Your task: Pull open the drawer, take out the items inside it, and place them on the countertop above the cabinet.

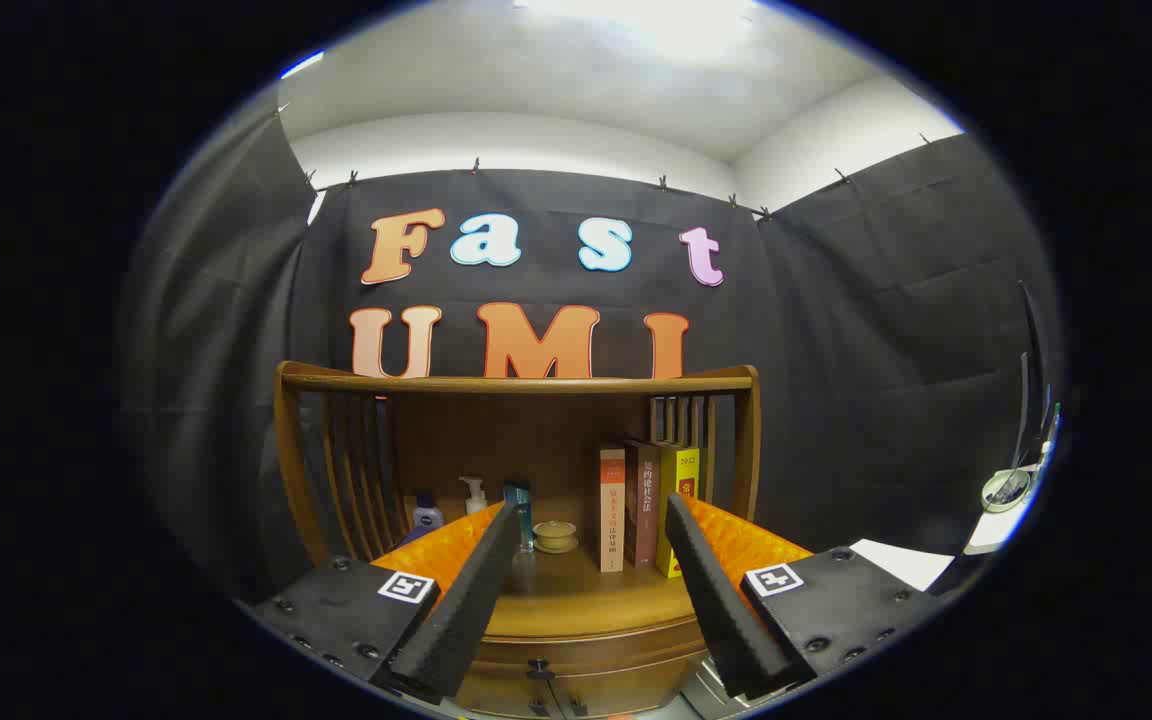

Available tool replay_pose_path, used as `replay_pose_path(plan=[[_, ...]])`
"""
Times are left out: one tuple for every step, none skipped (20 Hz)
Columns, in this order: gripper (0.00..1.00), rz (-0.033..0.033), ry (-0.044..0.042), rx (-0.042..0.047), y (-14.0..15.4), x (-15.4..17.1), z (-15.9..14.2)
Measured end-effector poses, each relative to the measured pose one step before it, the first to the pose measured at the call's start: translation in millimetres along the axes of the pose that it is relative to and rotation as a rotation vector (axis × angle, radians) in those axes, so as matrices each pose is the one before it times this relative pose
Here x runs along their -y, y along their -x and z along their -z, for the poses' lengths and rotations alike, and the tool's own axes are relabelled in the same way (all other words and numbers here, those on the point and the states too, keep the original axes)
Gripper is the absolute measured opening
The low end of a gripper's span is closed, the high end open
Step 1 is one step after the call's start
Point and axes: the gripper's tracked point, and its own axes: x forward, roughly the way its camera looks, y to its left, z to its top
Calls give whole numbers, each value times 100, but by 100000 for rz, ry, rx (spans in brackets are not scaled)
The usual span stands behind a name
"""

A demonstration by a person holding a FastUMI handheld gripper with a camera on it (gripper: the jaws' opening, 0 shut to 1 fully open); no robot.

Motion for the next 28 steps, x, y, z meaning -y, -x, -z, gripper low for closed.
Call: replay_pose_path(plan=[[97,-124,59,-47,-46,-64,-83],[97,-261,-244,30,14,-119,-3],[97,-148,-407,56,66,-34,-80],[97,-66,-417,153,51,-35,-16],[97,77,-339,-122,83,12,82],[97,-55,-335,-122,34,38,17],[97,-7,-143,-80,-55,5,-48],[97,29,59,-63,-22,15,39],[97,17,179,30,45,1,0],[97,52,188,72,-28,-12,-57],[97,72,167,111,23,63,-66],[97,-32,134,60,-20,-37,-48],[97,-42,190,-67,-62,28,50],[97,-51,165,-39,33,-16,27],[97,-18,107,-8,98,-38,26],[97,5,55,-8,-30,-11,8],[97,-41,-21,3,-68,-40,34],[97,-132,-161,18,-30,-29,132],[97,-234,-273,-177,3,-95,277],[97,-348,-382,-335,-71,-214,270],[97,-369,-328,-271,-68,-154,358],[97,-200,-242,-184,42,-126,354],[97,-169,-70,-40,-78,-69,504],[97,43,214,-19,11,-40,525],[97,132,382,-12,-137,5,663],[97,-10,341,-62,-241,-73,679],[97,-98,252,-422,-221,-85,1009],[97,-54,19,-575,-133,-72,1103]])
